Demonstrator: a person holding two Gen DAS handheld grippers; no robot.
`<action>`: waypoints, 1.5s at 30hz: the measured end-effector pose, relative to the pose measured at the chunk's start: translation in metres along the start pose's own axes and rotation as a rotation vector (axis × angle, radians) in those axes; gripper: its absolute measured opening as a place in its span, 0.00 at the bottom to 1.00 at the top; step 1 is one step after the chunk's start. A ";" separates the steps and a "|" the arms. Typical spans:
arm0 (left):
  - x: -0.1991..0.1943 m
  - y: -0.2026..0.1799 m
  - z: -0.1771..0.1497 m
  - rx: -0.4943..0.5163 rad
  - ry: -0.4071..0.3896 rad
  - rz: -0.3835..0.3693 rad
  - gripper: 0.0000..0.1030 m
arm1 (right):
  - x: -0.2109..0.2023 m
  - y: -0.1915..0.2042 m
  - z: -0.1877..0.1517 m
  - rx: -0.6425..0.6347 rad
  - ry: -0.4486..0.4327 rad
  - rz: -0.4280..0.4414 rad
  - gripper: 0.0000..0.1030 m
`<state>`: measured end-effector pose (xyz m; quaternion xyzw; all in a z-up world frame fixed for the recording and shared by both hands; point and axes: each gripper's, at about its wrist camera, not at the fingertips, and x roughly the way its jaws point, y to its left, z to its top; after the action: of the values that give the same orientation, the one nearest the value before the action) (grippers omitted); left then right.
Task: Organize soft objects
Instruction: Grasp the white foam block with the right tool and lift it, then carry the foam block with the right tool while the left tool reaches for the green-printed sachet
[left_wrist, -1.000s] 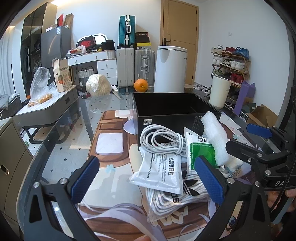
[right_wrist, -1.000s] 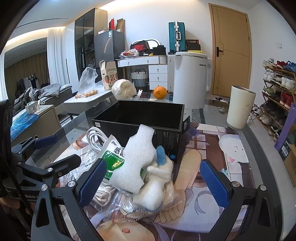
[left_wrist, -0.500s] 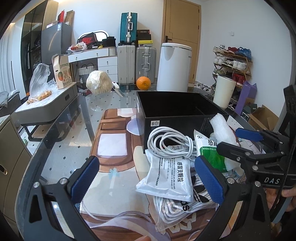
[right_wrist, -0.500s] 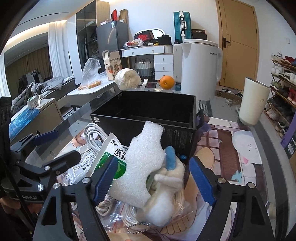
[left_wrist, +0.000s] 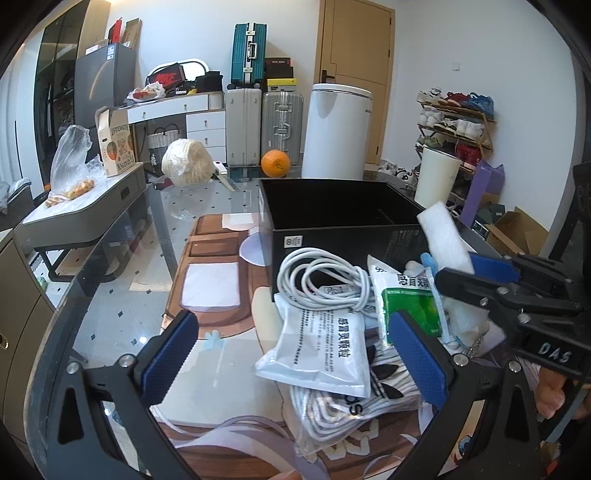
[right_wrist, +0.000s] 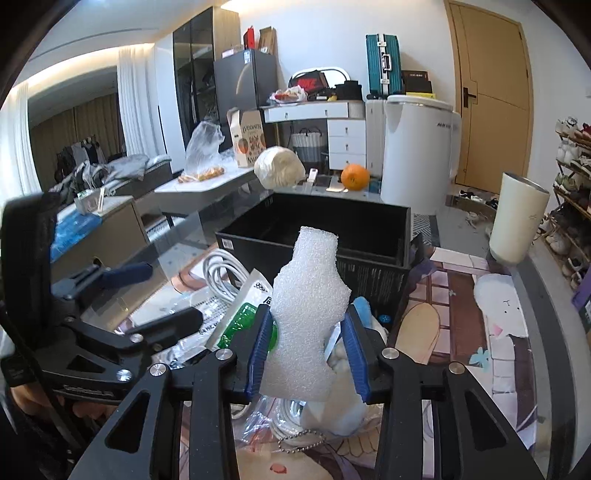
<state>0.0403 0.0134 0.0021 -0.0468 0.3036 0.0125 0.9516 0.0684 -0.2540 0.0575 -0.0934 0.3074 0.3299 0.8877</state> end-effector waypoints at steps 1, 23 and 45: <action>0.000 -0.001 0.000 0.001 0.001 -0.002 1.00 | -0.003 -0.001 0.000 0.005 -0.008 0.007 0.37; 0.026 -0.053 0.005 0.118 0.092 -0.060 0.77 | -0.034 -0.027 -0.013 0.065 -0.051 -0.037 0.37; 0.000 -0.047 -0.001 0.120 0.063 -0.188 0.10 | -0.031 -0.031 -0.013 0.071 -0.048 -0.043 0.37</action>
<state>0.0422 -0.0339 0.0049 -0.0183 0.3280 -0.0964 0.9396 0.0635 -0.2988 0.0646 -0.0605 0.2956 0.3017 0.9044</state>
